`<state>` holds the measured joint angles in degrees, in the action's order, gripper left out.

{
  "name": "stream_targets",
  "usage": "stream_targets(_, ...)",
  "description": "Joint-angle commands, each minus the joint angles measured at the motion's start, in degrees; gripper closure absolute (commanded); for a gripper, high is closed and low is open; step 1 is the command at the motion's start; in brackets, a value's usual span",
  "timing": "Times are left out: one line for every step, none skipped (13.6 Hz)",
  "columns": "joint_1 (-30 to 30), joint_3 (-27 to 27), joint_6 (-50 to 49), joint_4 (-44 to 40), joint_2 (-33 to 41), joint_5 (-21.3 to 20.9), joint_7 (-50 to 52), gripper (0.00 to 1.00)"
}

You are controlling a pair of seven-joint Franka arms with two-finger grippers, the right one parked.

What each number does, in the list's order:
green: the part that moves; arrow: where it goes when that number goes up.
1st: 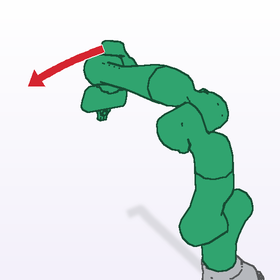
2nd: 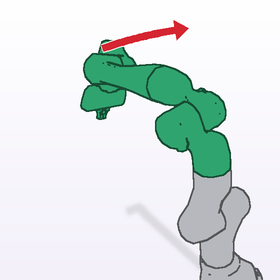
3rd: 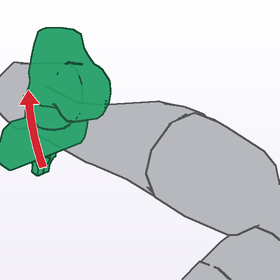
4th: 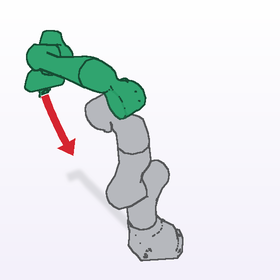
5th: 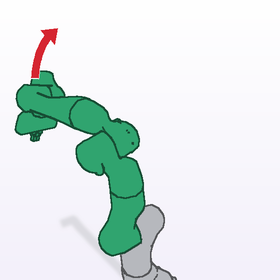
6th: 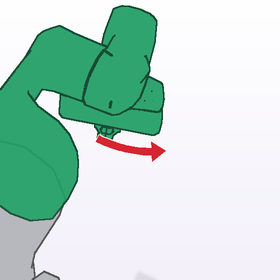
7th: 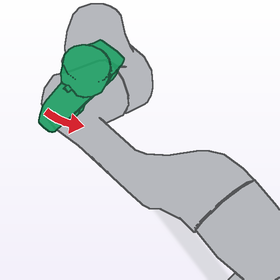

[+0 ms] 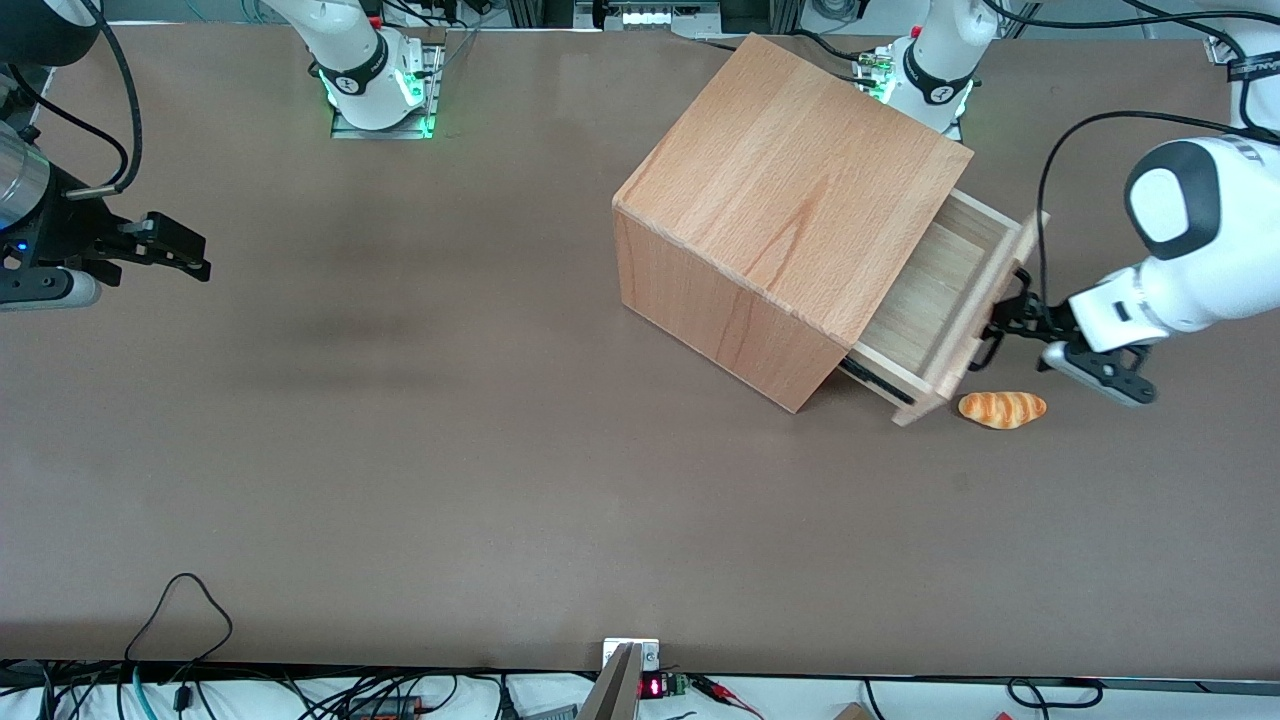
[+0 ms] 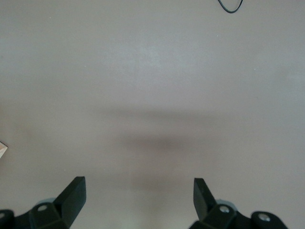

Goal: Open top drawer with left arm
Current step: 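Pull the handle with the left gripper, sliding the drawer out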

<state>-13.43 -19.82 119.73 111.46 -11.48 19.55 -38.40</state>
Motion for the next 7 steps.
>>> stream_targets(0.2,-2.8,11.9,0.8,-8.5,-2.1,-5.3,0.00)
stream_targets(0.2,-3.6,12.0,0.7,-8.5,-2.1,-5.8,0.00)
stream_targets(0.3,-4.2,12.0,0.7,-8.6,-2.2,-6.1,0.00)
stream_targets(0.4,-4.4,12.0,0.7,-8.5,-2.2,-6.3,0.00)
stream_targets(0.4,-4.4,12.0,0.7,-8.4,-2.2,-6.2,0.00)
stream_targets(0.4,-4.4,11.8,0.4,-8.1,-2.2,-6.1,0.00)
stream_targets(0.4,-4.4,11.1,-0.6,-7.9,-2.2,-6.0,0.00)
